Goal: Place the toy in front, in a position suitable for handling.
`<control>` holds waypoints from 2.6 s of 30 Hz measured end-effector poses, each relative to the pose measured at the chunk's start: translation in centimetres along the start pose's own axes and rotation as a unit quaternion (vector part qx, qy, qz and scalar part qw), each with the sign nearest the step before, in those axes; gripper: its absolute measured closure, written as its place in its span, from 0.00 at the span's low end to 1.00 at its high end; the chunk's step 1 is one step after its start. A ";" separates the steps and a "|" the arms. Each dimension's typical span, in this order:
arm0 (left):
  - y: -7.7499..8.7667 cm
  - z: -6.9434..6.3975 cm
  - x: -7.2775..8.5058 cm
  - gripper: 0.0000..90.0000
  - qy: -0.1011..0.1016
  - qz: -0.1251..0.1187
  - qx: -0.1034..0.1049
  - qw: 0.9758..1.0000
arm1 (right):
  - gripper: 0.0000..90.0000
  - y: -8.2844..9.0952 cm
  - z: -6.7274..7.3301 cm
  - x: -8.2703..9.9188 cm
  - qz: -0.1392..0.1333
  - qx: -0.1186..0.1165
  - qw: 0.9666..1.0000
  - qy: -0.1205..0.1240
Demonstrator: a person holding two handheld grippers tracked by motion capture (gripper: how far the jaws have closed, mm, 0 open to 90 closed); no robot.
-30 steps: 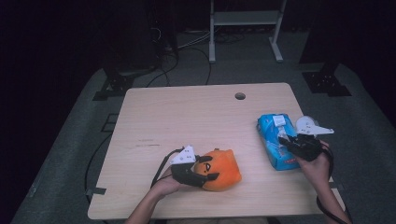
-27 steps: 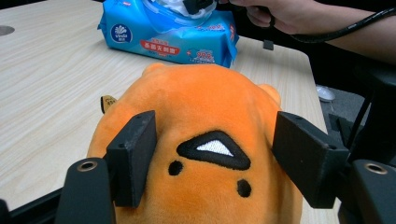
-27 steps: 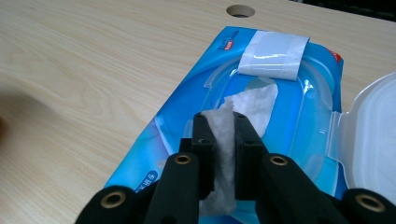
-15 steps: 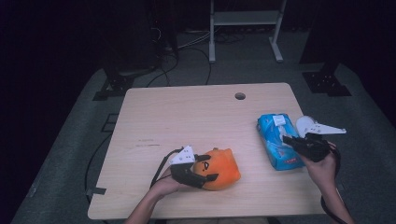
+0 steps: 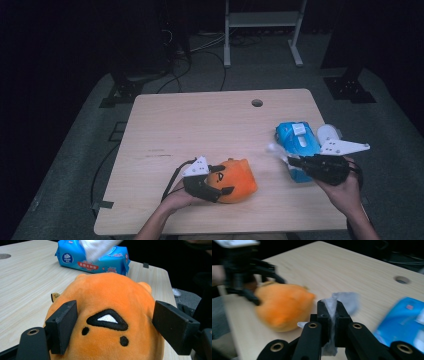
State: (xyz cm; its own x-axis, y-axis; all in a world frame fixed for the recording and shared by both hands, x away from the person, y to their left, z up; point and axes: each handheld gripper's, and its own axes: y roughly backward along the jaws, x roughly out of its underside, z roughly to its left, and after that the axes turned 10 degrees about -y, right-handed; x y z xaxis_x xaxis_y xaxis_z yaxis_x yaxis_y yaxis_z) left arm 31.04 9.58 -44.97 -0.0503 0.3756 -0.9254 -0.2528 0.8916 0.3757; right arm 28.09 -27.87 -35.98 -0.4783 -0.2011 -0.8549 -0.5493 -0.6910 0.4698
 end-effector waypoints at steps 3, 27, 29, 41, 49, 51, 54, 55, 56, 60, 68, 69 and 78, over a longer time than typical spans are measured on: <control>0.0 0.0 0.1 0.23 0.000 -0.002 0.000 1.000 | 0.94 0.2 2.3 -0.6 0.009 -0.038 0.999 0.016; -0.1 0.0 -0.1 0.21 -0.013 0.004 0.006 1.000 | 0.93 -9.7 3.6 -2.0 0.133 -0.070 0.987 0.057; -0.1 0.0 -0.1 0.21 -0.016 0.005 0.006 1.000 | 0.94 -10.4 3.5 -2.1 0.132 -0.081 0.987 0.048; -0.2 0.1 -0.1 0.21 -0.018 0.006 0.007 1.000 | 0.94 -4.1 7.0 -3.5 0.079 -0.131 0.986 0.063; -0.3 0.3 0.1 0.21 -0.016 0.000 0.008 1.000 | 0.94 -0.4 9.4 -4.1 0.068 -0.158 0.981 0.085; -0.3 0.3 0.1 0.20 -0.021 0.000 0.009 1.000 | 0.94 -0.2 10.0 -4.1 0.076 -0.157 0.980 0.095; -0.2 0.2 0.0 0.20 -0.023 0.002 0.011 1.000 | 0.94 -1.2 9.3 -4.0 0.088 -0.143 0.981 0.092; -0.2 0.2 0.0 0.20 -0.028 0.003 0.012 1.000 | 0.93 -3.0 8.0 -3.6 0.108 -0.114 0.984 0.085; -0.2 0.2 0.0 0.20 -0.028 0.003 0.012 1.000 | 0.93 -3.0 8.0 -3.6 0.108 -0.114 0.984 0.085; -0.3 0.2 0.0 0.20 -0.028 0.002 0.014 1.000 | 0.92 -8.1 4.9 -1.9 0.134 -0.073 0.986 0.065; -0.2 0.3 0.0 0.20 -0.026 0.006 0.014 1.000 | 0.71 -11.4 4.0 -1.1 0.126 -0.096 0.986 0.055; -0.3 0.3 0.0 0.20 -0.029 0.007 0.015 0.999 | 0.65 -11.4 4.2 -1.2 0.121 -0.109 0.985 0.058; -0.5 0.0 -0.2 0.20 -0.048 0.018 0.022 0.998 | 0.60 -12.3 4.7 -1.0 0.113 -0.117 0.985 0.052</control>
State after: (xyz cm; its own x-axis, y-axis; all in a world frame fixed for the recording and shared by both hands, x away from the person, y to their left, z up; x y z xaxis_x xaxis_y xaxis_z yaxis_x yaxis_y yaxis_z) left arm 31.16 9.07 -44.95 0.0348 0.4290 -0.9026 -0.2101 0.8861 0.4131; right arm 32.15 -15.92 -39.89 -0.4906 -0.4296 -0.7581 -0.2587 -0.7590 0.5975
